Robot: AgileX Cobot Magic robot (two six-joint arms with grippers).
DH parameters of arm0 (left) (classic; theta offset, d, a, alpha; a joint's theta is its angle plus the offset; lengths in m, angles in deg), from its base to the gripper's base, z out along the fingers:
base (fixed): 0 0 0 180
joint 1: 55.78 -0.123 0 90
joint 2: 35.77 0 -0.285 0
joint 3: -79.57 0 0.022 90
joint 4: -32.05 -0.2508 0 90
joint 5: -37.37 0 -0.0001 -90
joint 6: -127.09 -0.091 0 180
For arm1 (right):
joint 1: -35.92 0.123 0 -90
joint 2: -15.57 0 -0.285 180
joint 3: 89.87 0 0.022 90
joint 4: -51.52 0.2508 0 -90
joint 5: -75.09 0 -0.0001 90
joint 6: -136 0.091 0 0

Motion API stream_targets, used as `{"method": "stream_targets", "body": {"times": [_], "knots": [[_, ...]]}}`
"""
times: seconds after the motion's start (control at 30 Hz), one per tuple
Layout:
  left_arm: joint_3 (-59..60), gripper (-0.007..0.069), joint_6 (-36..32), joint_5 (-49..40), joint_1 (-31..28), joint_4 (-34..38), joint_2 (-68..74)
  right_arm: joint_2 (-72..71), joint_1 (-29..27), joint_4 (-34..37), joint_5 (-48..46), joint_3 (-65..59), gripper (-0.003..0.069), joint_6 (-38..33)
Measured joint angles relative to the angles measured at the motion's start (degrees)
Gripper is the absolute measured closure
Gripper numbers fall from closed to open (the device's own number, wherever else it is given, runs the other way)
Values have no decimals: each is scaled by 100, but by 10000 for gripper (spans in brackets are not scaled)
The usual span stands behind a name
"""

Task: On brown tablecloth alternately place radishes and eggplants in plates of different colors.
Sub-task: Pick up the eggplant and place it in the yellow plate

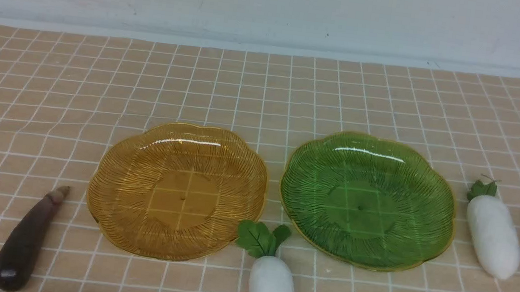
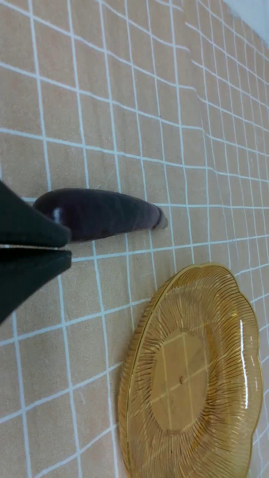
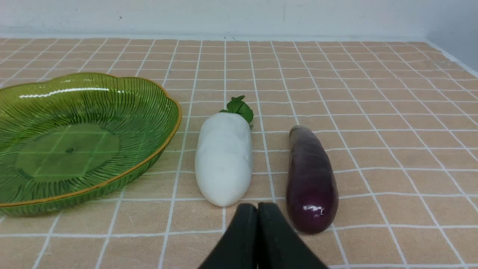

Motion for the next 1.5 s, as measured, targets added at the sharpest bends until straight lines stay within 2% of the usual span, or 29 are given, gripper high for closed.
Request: {"method": "stream_targets", "body": {"times": [0.7,0.9,1.1,1.3,1.37,1.47,1.5], "knots": [[13,627,89,202,0,-6,0,0,0,0,0,0,674,0],[18,627,586,1026,0,694,0,0,0,0,0,0,674,0],[18,627,762,1906,0,1215,0,0,0,0,0,0,674,0],[18,627,927,3899,0,1687,0,0,0,131,75,0,674,79],[-167,627,1099,4135,0,1918,0,0,0,444,308,0,674,199],[-714,627,1160,3608,0,2054,149,0,0,1005,692,0,674,438],[-1335,627,1066,2849,0,2070,419,0,0,1438,975,0,674,631]]}}
